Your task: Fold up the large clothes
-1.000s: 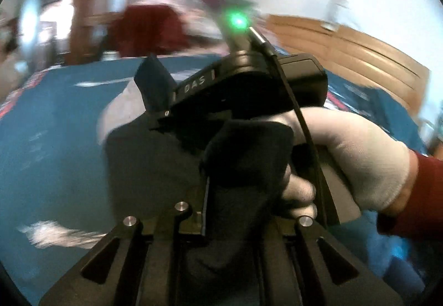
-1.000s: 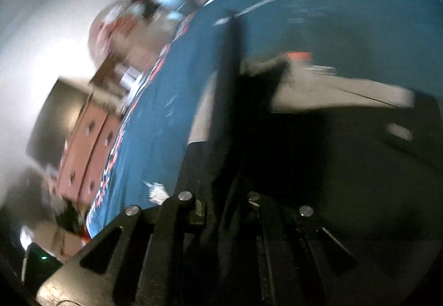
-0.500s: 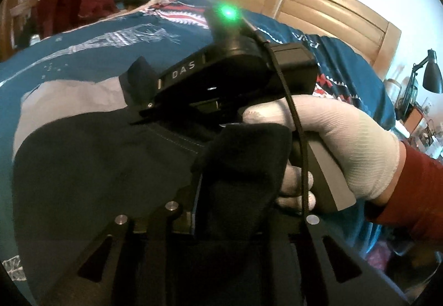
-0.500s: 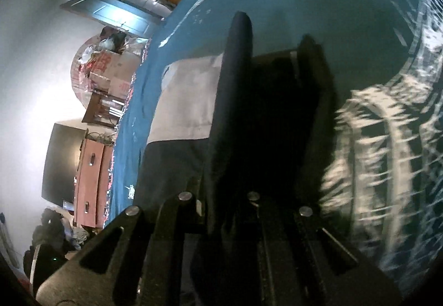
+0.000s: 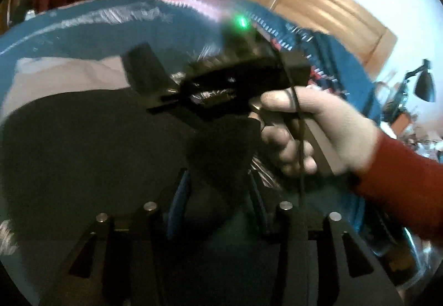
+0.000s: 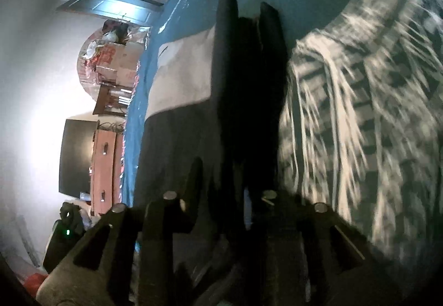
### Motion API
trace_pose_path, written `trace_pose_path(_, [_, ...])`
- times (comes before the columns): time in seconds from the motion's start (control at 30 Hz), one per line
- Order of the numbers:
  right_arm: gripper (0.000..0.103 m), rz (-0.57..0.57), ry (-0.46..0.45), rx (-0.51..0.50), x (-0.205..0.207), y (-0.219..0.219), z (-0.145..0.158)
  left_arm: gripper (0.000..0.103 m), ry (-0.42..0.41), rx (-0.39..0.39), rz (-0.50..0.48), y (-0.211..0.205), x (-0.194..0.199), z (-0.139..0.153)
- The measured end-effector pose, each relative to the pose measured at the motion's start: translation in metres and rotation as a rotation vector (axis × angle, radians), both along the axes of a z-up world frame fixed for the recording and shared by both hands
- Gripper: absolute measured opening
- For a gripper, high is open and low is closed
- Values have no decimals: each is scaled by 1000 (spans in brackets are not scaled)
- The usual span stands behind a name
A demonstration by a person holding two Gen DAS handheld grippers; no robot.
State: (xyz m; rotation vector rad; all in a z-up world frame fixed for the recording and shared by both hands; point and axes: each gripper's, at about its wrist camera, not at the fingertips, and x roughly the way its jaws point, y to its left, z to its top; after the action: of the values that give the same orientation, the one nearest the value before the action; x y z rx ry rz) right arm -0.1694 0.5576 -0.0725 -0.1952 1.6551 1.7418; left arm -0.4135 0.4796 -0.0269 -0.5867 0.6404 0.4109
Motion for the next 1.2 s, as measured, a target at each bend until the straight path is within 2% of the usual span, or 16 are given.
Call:
trace_pose_path(0.13, [49,1,-22,22,-5,-29,16,54,-5,50,97,-16,-62,12])
trace_pose_path(0.23, [56,16,-48,12,-12,-44,22,54,29,66,180,-16,-95,7])
trace_pose_path(0.33, [57,19,-67,18,-21,-59,23,54,78,61,245,-7,-115,-7])
trace_pose_path(0.5, [56,13,-30,10,-32,-66,14,54,134,59,236,11,-106,-31])
trace_pose_path(0.57, [42,-11,-75,41,-34,-67,21,56,132,51,247,21,-104,-35])
trace_pose_path(0.6, [15,-9,-98,54,-35,-69,25,56,127,50,253,28,-103,-36])
trace_pose_path(0.63, [7,-10,-133,70,-38,-68,30,55,128,56,252,33,-102,-36])
trace_pose_path(0.7, [5,4,-145,123,-46,-65,43,36,112,88,258,40,-107,-27])
trace_pose_path(0.73, [5,12,-136,155,-47,-63,47,33,95,110,272,41,-112,-18])
trace_pose_path(0.83, [5,19,-107,141,-44,-58,26,36,92,112,249,46,-119,-12])
trace_pose_path(0.9, [3,4,-62,43,-37,-60,-15,39,163,55,183,45,-112,-38])
trace_pose_path(0.93, [3,-8,-35,42,-32,-65,-23,36,235,23,158,40,-109,-59])
trace_pose_path(0.97, [2,-16,-26,54,-31,-67,-24,34,255,3,144,35,-110,-65])
trace_pose_path(1.0, [5,-28,-46,70,-31,-69,-17,29,217,-30,145,29,-118,-67])
trace_pose_path(1.07, [5,-26,-96,135,-36,-73,3,29,154,-51,167,22,-132,-57])
trace_pose_path(1.2, [4,-45,-129,151,-27,-78,13,29,-1,12,244,16,-155,-9])
